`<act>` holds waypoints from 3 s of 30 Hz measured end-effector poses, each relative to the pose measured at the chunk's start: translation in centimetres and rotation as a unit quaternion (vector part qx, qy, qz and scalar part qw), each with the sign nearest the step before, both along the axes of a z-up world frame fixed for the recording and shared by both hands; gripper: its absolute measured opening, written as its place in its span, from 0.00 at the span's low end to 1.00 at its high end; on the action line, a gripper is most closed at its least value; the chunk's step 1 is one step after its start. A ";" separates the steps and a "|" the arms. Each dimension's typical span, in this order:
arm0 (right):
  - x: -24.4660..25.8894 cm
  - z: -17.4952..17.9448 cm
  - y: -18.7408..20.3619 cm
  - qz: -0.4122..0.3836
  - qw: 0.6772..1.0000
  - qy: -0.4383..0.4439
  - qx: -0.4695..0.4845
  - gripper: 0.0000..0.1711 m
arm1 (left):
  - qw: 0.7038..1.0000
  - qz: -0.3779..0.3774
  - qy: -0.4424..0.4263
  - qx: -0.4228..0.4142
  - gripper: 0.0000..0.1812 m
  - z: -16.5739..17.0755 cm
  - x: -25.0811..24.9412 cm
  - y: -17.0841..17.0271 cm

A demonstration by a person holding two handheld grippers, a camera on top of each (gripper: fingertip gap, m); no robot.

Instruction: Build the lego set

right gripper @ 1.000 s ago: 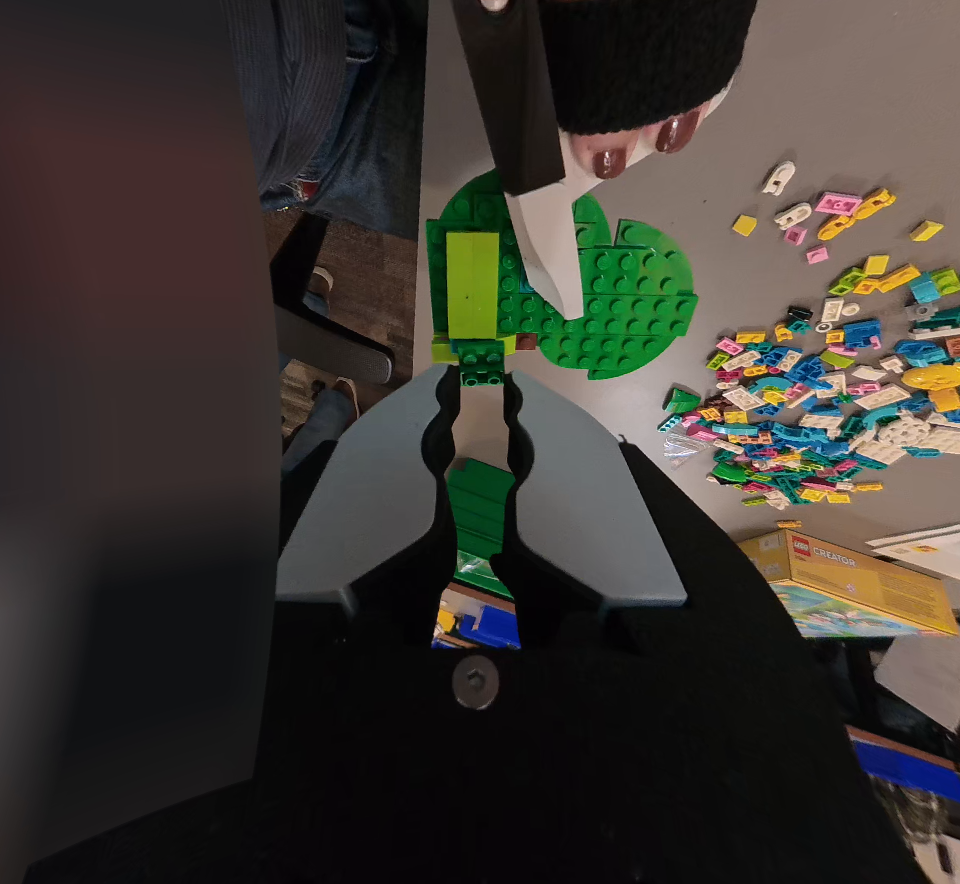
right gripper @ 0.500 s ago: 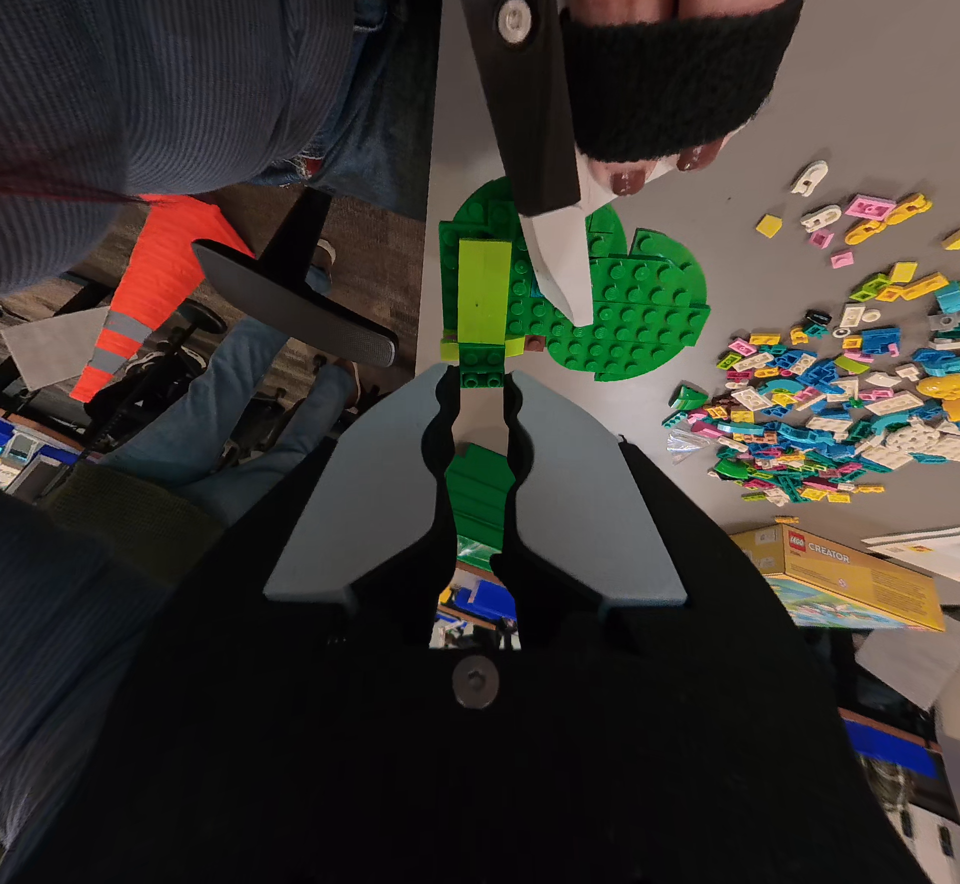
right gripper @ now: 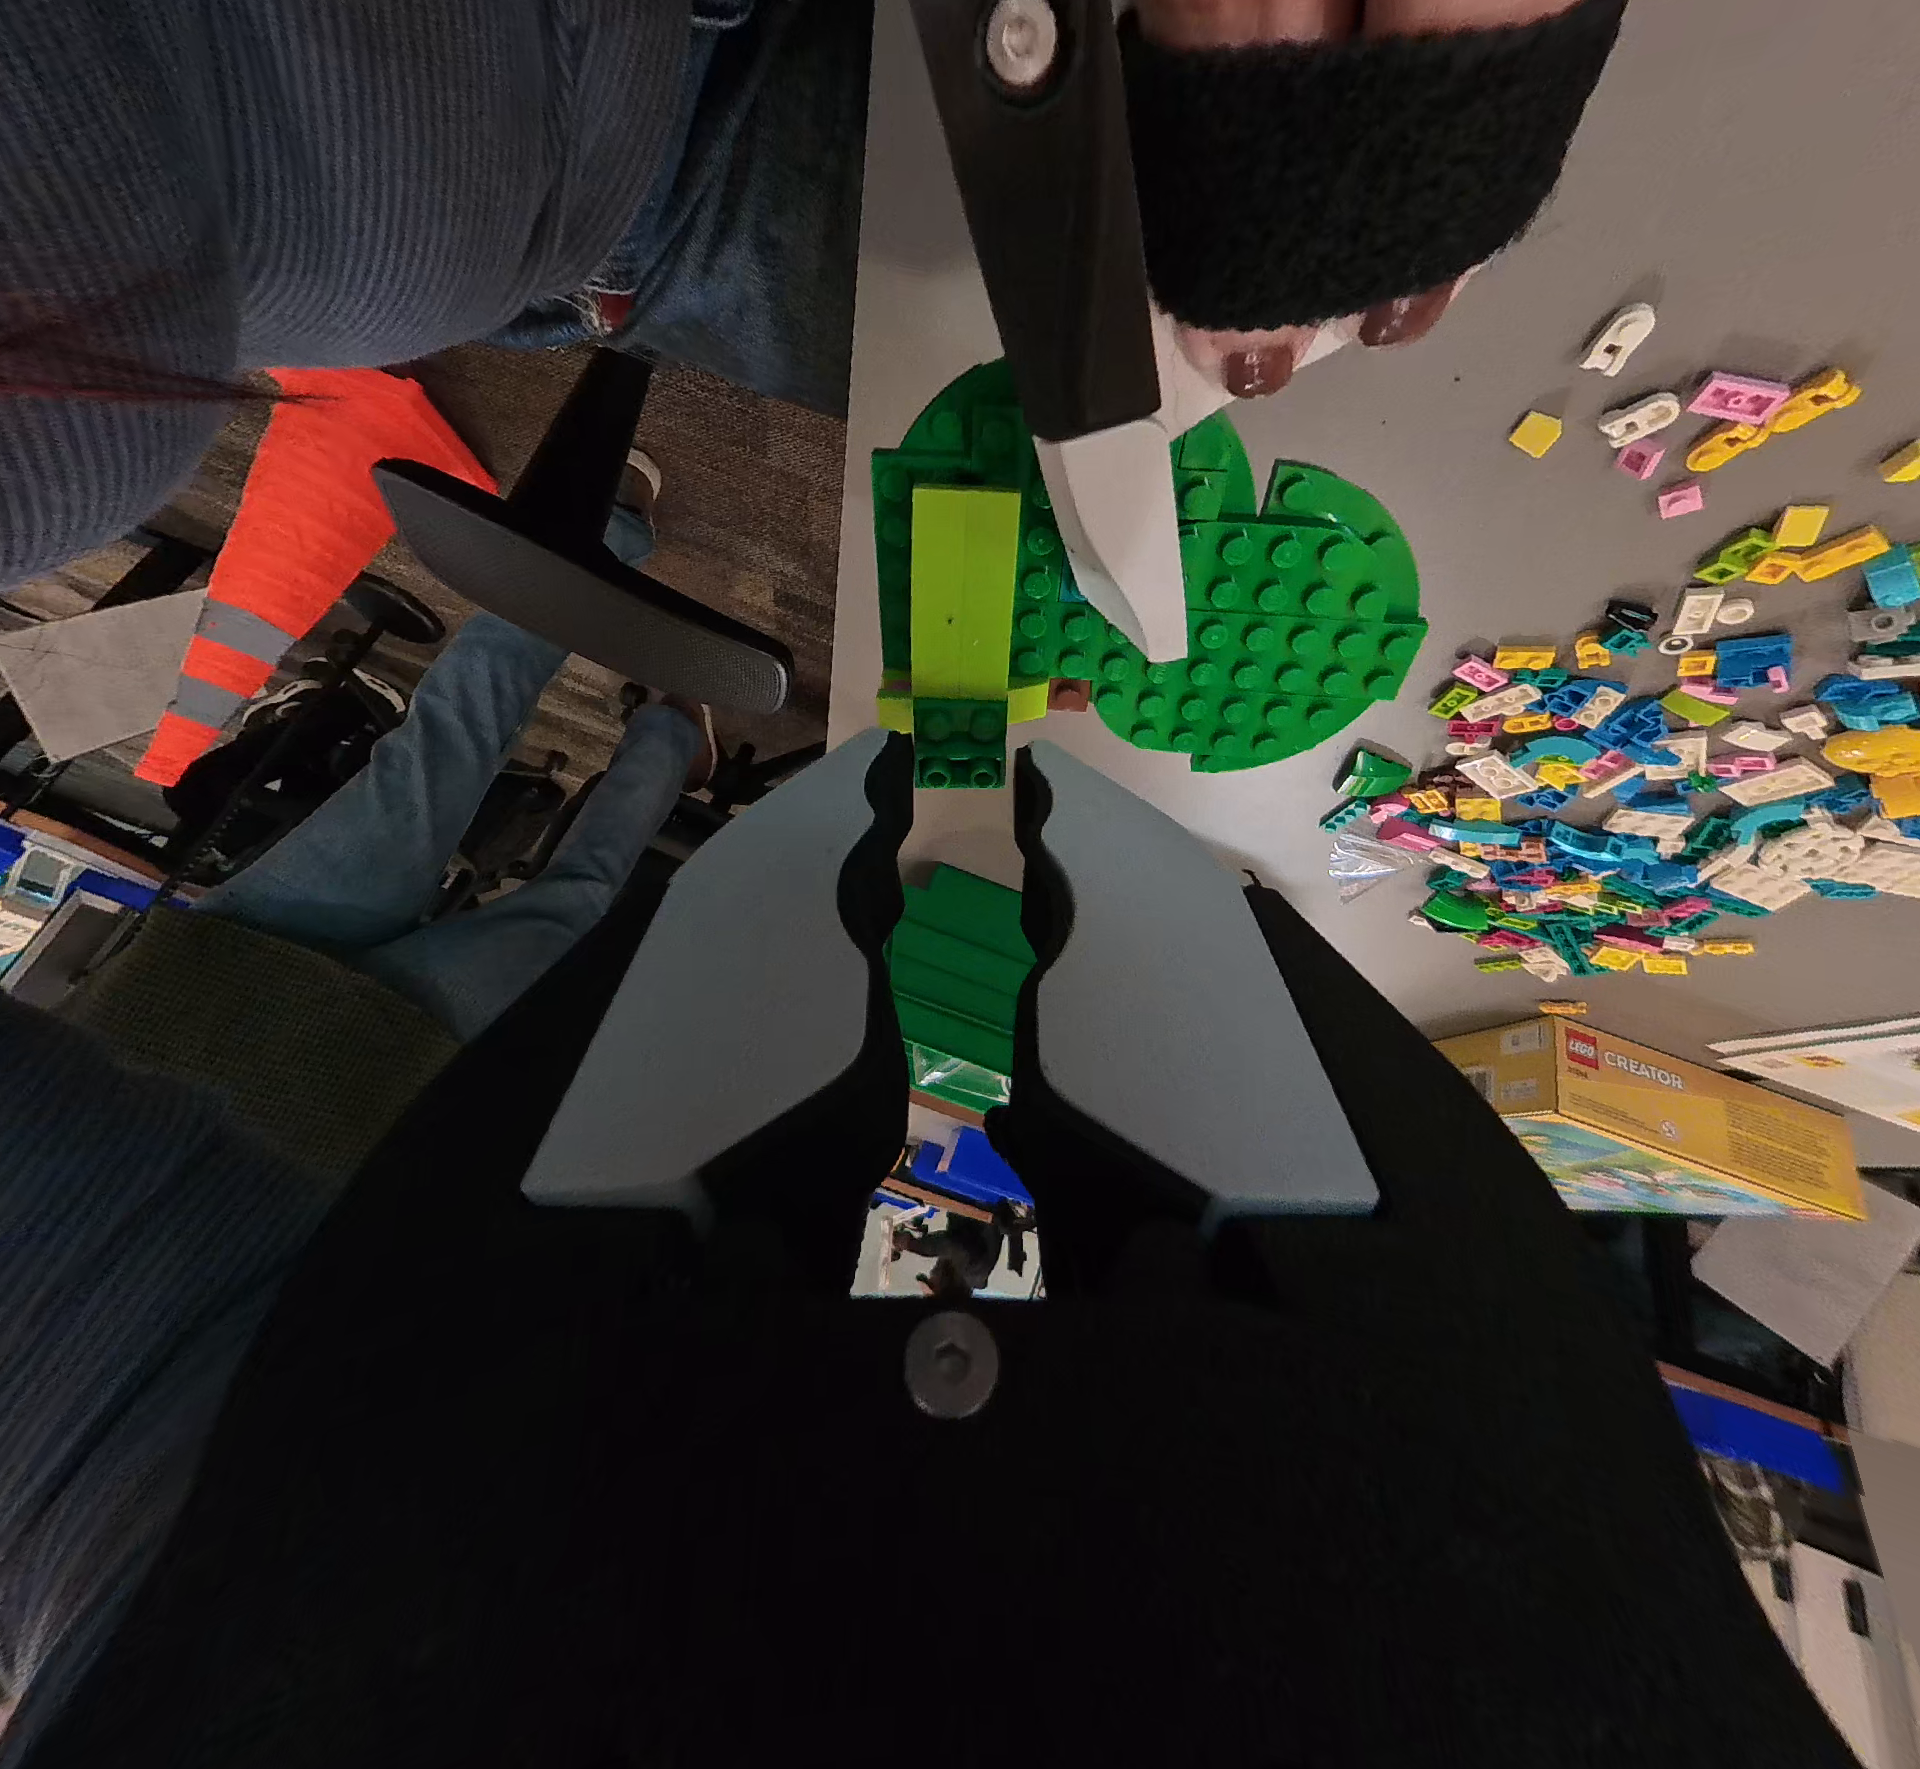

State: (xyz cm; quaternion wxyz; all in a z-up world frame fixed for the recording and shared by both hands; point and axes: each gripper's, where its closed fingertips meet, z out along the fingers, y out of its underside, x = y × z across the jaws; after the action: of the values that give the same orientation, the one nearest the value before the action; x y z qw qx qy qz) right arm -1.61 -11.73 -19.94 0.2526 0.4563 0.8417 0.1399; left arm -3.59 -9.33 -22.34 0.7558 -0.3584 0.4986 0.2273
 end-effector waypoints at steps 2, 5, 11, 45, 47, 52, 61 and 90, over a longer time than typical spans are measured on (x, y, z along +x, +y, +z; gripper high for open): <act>0.0 0.1 0.0 0.001 1.000 0.000 0.001 0.11 | 1.000 0.000 -0.001 0.001 0.04 0.1 0.0 0.0; -0.2 0.2 0.1 0.002 1.000 0.005 0.006 0.14 | 1.000 0.001 -0.003 0.005 0.04 0.2 -0.1 -0.1; -1.4 2.1 0.8 0.001 0.995 0.099 0.029 0.26 | 1.000 0.004 -0.011 0.004 0.04 0.4 -0.3 0.0; -3.2 0.0 1.6 0.354 0.694 0.501 0.377 0.21 | 0.997 -0.022 -0.070 -0.034 0.04 1.2 -0.6 0.1; -3.2 0.0 1.5 0.357 0.694 0.499 0.377 0.19 | 0.997 -0.020 -0.072 -0.033 0.05 1.2 -0.7 0.2; -3.2 0.1 1.6 0.349 0.699 0.502 0.371 0.18 | 0.997 -0.014 -0.072 -0.026 0.05 1.3 -0.7 0.2; -3.1 -0.5 2.0 0.323 0.714 0.506 0.361 0.20 | 0.997 -0.016 -0.064 -0.047 0.04 0.7 -0.6 0.6; -2.8 -1.6 7.9 -0.037 0.752 0.652 0.092 0.22 | 0.992 0.017 0.086 -0.087 0.04 -4.2 1.0 1.9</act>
State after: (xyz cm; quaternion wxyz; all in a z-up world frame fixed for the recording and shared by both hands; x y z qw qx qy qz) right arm -4.44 -3.79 -21.53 -0.3956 0.4888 0.7675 -0.1243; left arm -2.60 -7.44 -26.54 0.6721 -0.4102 0.5735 0.2259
